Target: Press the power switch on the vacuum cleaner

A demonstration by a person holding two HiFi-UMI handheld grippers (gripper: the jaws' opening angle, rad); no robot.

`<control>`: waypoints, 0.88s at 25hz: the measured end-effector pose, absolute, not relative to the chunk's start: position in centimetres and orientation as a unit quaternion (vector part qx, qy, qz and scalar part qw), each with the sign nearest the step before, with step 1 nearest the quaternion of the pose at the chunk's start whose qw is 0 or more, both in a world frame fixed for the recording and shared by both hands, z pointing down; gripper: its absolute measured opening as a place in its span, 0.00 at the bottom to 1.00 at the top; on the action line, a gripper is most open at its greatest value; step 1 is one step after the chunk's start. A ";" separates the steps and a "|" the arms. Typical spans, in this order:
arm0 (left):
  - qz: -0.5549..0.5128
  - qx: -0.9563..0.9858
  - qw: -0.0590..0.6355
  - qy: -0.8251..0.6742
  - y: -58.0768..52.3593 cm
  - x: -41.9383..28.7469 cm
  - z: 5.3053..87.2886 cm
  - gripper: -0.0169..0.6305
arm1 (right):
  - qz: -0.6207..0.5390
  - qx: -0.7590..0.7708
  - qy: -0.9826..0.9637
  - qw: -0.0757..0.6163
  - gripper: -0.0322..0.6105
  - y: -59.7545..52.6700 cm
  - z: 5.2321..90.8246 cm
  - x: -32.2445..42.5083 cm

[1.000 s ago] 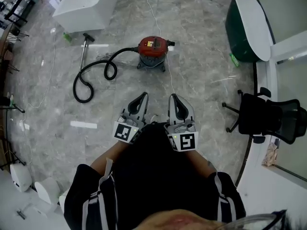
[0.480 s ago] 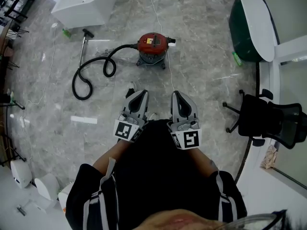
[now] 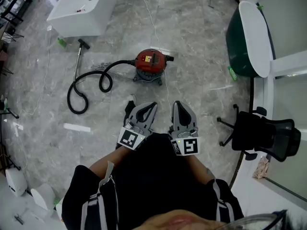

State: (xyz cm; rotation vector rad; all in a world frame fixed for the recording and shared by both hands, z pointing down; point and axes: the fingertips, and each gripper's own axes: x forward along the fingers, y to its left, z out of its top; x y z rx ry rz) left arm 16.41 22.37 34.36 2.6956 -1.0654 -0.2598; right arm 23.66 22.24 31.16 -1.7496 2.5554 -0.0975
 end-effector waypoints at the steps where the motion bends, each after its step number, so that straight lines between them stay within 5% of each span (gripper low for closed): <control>1: -0.089 0.920 0.117 -0.364 21.1 15.9 34.3 0.05 | -0.036 -0.563 0.825 0.018 0.08 20.9 31.3 23.0; 22: -0.103 0.903 0.129 -0.397 -0.5 5.1 32.8 0.05 | -0.039 -0.573 0.818 -0.022 0.08 0.5 30.4 14.4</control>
